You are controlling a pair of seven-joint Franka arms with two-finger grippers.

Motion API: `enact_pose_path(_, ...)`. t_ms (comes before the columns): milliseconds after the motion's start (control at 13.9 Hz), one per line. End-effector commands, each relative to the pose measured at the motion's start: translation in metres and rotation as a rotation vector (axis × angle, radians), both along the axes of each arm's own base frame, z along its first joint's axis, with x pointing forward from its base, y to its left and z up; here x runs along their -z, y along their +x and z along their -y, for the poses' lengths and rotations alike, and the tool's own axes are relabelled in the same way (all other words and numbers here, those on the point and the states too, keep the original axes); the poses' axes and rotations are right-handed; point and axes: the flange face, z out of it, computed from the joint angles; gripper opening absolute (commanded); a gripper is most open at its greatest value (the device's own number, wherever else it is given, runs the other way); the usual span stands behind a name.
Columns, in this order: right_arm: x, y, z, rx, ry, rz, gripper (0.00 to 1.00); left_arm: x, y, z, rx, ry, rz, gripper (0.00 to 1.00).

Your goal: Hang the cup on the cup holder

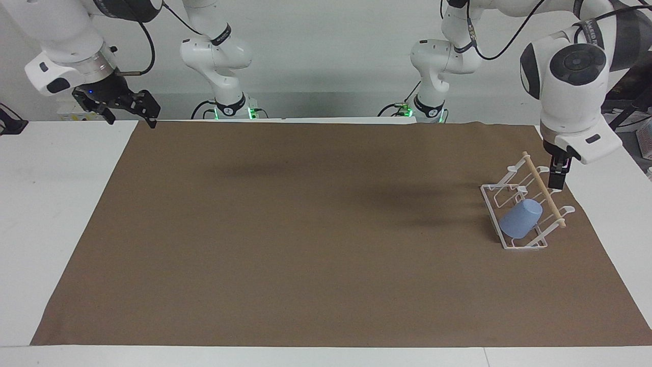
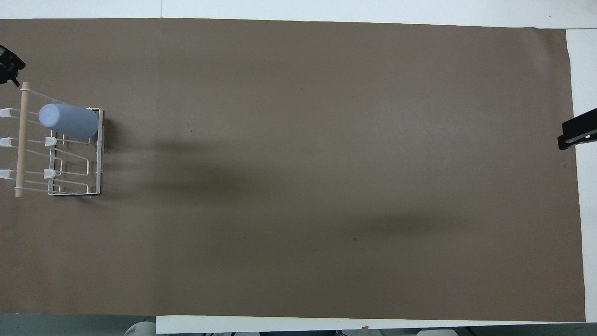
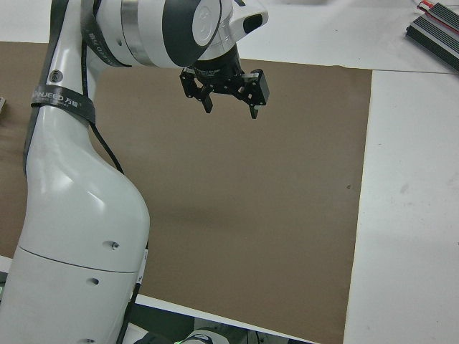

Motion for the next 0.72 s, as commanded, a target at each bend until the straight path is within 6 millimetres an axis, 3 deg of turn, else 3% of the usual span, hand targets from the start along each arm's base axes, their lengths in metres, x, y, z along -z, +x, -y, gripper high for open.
enact_pose_path(0,-0.005,-0.001,0.003,-0.017,0.0,0.001,0.99,-0.008,-0.019,0.011,0.157,-0.154,-0.129,1.0)
enact_pose_path(287,-0.004,-0.002,0.003,-0.016,0.001,-0.002,0.99,-0.022,-0.031,0.023,0.56,-0.341,-0.226,1.0)
enact_pose_path(646,-0.004,-0.002,0.004,-0.011,0.0,-0.001,0.99,-0.052,-0.055,0.025,0.903,-0.398,-0.288,1.0)
